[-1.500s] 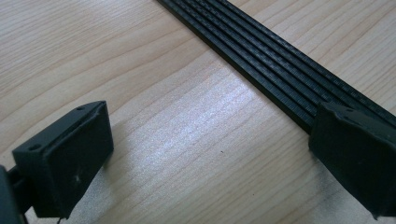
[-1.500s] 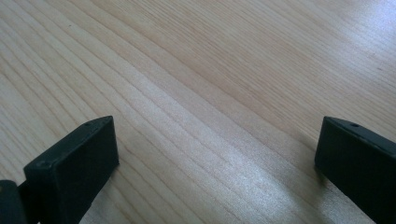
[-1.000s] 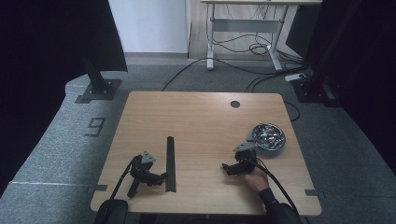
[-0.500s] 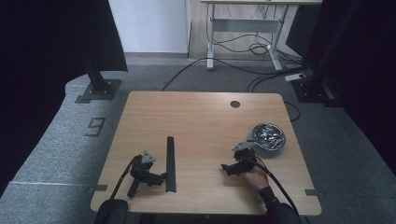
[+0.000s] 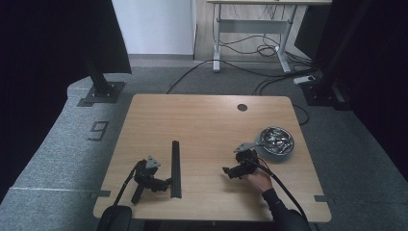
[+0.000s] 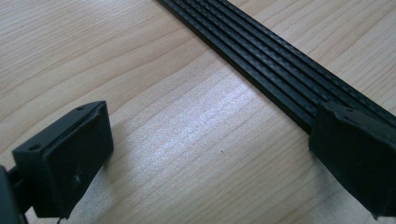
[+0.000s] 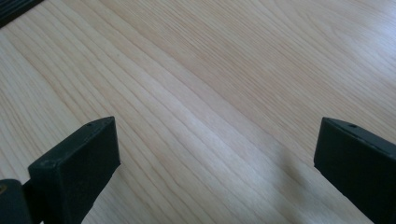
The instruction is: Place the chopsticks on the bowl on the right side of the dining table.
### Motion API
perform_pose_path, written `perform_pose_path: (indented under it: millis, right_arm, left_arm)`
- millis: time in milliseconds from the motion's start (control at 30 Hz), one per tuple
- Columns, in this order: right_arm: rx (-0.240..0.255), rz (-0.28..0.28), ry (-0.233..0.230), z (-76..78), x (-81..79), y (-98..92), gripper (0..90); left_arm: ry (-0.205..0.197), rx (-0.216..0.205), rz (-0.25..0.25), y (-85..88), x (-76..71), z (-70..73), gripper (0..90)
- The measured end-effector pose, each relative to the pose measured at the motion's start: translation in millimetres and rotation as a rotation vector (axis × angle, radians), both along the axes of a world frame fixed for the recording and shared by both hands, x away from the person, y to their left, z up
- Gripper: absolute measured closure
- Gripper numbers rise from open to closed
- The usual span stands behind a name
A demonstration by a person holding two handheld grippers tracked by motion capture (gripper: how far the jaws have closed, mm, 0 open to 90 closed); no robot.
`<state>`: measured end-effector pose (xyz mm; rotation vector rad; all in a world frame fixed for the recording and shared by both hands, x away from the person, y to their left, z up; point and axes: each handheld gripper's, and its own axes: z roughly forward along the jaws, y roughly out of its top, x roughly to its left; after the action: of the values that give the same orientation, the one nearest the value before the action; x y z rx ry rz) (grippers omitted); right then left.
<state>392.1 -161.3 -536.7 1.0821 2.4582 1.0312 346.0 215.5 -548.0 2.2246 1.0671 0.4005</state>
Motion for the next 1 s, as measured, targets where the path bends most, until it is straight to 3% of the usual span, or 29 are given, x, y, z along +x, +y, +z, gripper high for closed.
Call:
perform_pose_path:
  millis: [1000]
  right_arm:
    - [-0.024, 0.12, 0.013, 10.2, 20.5, 73.5, 0.0]
  left_arm:
    - [0.0, 0.001, 0.0, 0.0, 0.0, 0.0, 0.0]
